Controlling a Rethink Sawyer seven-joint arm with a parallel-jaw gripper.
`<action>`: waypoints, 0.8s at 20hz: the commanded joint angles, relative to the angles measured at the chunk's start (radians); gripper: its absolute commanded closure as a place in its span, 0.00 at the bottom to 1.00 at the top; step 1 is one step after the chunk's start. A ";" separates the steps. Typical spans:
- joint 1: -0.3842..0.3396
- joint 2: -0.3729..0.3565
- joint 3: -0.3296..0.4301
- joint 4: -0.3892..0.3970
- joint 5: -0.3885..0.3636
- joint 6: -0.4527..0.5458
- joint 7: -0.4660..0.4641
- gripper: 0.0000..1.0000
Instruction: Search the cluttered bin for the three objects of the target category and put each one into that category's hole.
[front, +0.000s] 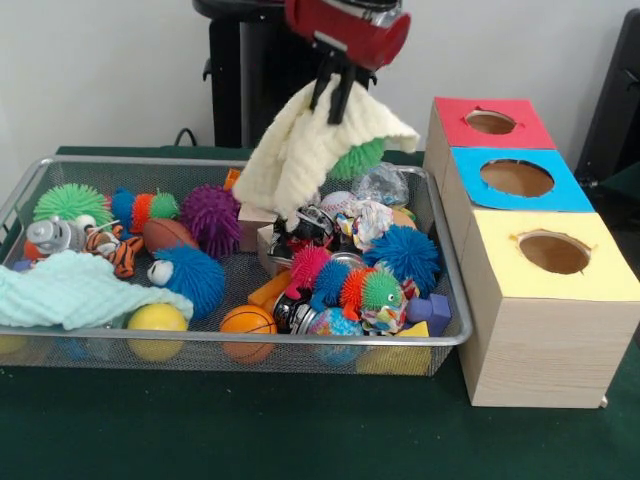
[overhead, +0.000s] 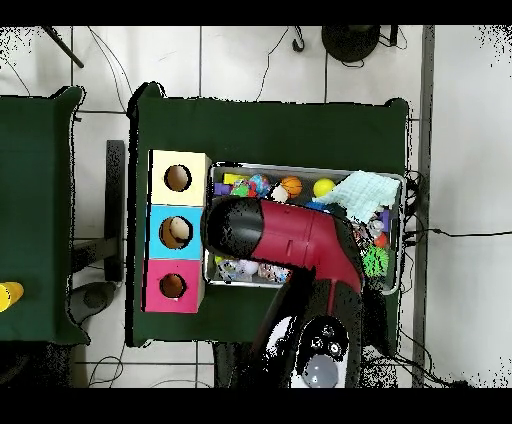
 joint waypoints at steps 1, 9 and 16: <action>0.016 -0.051 0.029 0.023 0.038 0.071 0.157 1.00; 0.008 -0.035 0.037 0.050 0.012 -0.101 0.137 0.00; -0.010 -0.004 0.059 0.088 0.005 -0.225 0.122 0.00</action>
